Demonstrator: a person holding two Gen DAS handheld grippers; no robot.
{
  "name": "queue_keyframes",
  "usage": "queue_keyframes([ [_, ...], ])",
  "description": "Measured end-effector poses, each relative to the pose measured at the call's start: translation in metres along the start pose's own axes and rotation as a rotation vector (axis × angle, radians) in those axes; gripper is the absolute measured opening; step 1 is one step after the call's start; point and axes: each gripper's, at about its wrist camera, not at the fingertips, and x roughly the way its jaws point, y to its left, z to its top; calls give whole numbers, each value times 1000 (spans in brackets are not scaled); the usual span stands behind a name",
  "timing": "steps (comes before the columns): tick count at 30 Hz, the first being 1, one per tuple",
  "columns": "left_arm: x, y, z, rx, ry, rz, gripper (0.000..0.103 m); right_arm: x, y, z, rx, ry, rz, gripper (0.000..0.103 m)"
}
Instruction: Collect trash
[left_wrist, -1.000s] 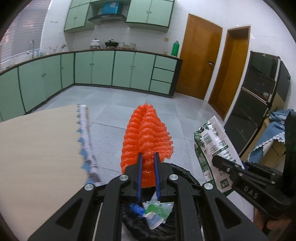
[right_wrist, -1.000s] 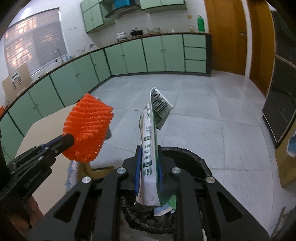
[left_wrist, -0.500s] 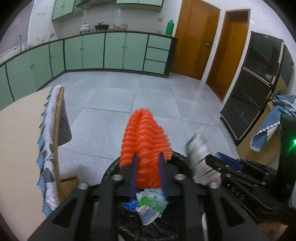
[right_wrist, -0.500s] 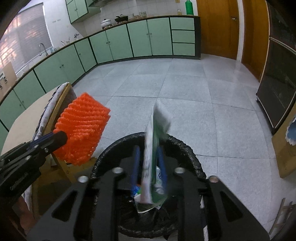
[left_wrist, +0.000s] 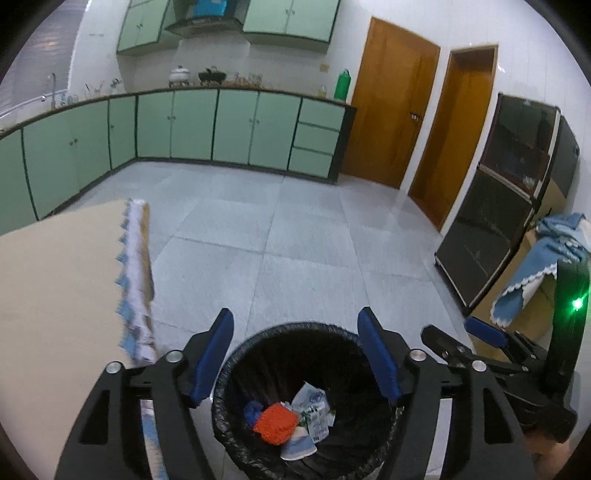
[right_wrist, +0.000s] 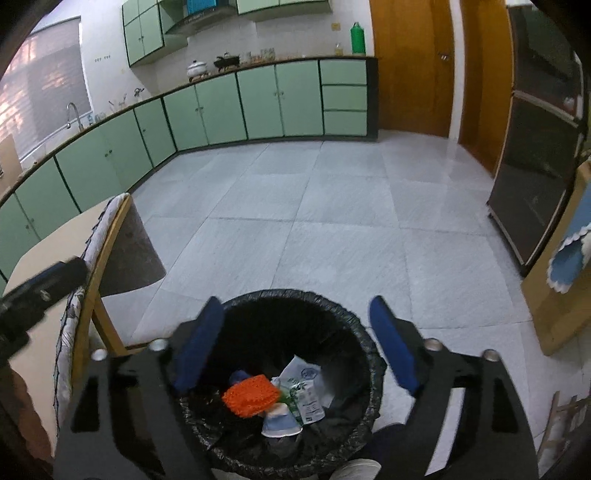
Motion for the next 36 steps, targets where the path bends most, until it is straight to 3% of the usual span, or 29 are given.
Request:
queue_keyframes([
  [5, -37, 9, 3, 8, -55, 24, 81, -33, 7, 1, -15, -39, 5, 96],
  [9, -69, 18, -1, -9, -85, 55, 90, -62, 15, 0, -13, -65, 32, 98],
  [14, -106, 18, -15, 14, -105, 92, 95, -104, 32, -9, -27, -86, 50, 98],
  [24, -176, 17, -39, 32, -123, 142, 97, -176, 50, -35, -67, -100, 54, 98],
  [36, -225, 19, -61, -3, -133, 185, 97, -230, 68, -53, -115, -141, 102, 98],
])
